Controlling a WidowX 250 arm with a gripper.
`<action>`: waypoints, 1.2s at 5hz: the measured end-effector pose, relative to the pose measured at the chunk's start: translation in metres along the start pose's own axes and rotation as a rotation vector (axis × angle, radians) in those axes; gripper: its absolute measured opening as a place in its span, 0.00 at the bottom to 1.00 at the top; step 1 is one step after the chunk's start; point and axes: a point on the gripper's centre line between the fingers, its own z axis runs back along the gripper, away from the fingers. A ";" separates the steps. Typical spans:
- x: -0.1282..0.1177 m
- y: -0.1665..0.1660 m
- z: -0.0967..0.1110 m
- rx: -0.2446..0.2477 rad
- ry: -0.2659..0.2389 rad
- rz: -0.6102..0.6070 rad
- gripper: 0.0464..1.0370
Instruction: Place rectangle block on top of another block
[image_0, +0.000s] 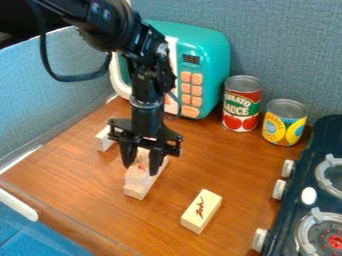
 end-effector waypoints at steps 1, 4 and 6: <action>0.007 0.000 -0.012 0.002 0.006 -0.023 0.49; 0.015 0.012 -0.026 -0.001 0.001 0.008 0.49; 0.017 0.014 -0.026 0.015 -0.014 0.043 0.56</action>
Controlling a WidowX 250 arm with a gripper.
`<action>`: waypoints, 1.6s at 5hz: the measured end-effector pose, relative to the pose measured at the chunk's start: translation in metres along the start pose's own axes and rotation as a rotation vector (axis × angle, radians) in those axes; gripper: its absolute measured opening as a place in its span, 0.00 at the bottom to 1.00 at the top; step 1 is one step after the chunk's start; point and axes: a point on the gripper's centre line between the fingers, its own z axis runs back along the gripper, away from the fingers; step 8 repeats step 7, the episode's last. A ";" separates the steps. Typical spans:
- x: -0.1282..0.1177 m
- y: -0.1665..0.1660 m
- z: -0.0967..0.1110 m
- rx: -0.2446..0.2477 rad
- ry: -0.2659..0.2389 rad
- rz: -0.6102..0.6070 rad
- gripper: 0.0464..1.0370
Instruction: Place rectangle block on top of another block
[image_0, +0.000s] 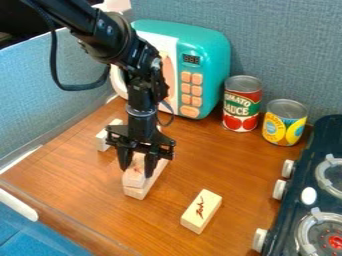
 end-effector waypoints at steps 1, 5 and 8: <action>-0.001 0.000 -0.001 0.002 0.004 0.018 0.86; -0.031 0.033 0.082 -0.141 -0.137 0.026 0.96; -0.047 0.048 0.106 -0.041 -0.132 -0.076 0.96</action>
